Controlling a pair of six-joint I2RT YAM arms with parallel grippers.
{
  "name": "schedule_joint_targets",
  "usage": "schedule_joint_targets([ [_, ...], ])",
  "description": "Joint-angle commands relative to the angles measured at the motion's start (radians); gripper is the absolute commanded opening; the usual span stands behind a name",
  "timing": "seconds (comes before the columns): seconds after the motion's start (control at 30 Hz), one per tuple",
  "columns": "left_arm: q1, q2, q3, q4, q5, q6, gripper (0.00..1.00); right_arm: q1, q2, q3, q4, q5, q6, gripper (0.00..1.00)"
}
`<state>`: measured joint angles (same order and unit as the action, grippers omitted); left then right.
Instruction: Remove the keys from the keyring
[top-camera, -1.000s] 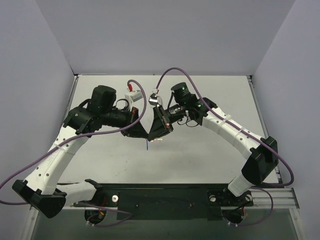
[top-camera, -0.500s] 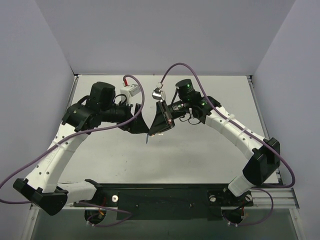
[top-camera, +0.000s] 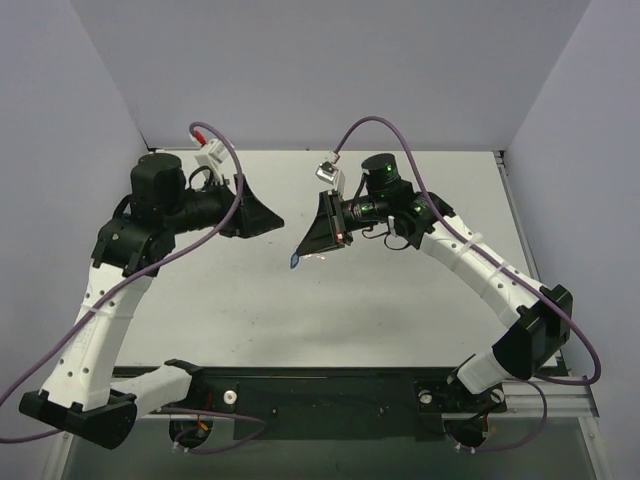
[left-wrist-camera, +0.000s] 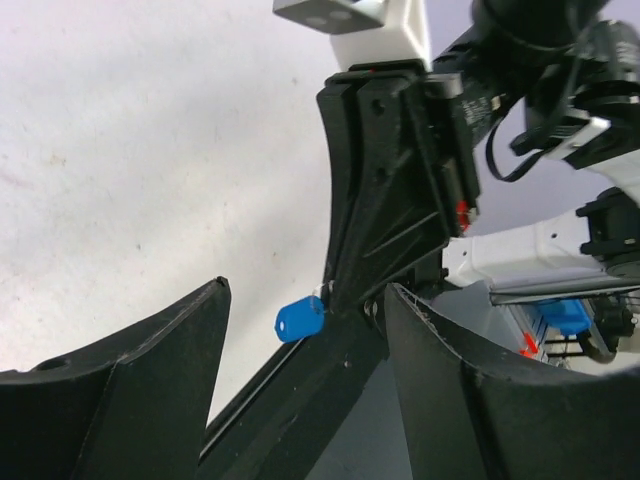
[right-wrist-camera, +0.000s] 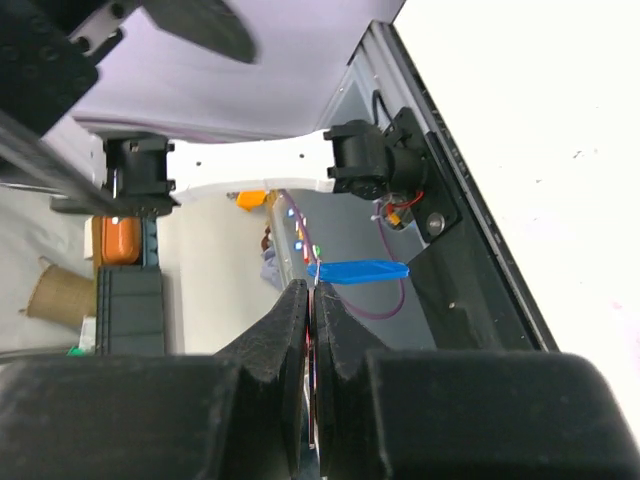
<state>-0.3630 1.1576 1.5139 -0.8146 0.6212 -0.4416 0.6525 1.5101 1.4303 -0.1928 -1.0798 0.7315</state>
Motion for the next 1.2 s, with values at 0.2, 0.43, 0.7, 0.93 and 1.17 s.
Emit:
schedule_joint_targets([
  [0.2,0.111,-0.139,-0.196,0.561,0.158,-0.379,0.70,-0.010,-0.067,0.088,0.061,0.086,0.009,0.00],
  [0.43,0.134,-0.180,-0.254,0.707,0.118,-0.485,0.66,-0.010,-0.113,0.026,0.355,0.152,0.199,0.00],
  [0.7,0.136,-0.223,-0.385,0.951,0.091,-0.652,0.63,-0.005,-0.093,-0.011,0.627,0.178,0.385,0.00],
  [0.93,0.136,-0.225,-0.402,0.997,0.077,-0.684,0.59,-0.002,-0.091,-0.010,0.657,0.182,0.404,0.00],
  [1.17,0.137,-0.240,-0.449,1.069,0.040,-0.713,0.57,0.002,-0.085,-0.018,0.687,0.201,0.424,0.00],
])
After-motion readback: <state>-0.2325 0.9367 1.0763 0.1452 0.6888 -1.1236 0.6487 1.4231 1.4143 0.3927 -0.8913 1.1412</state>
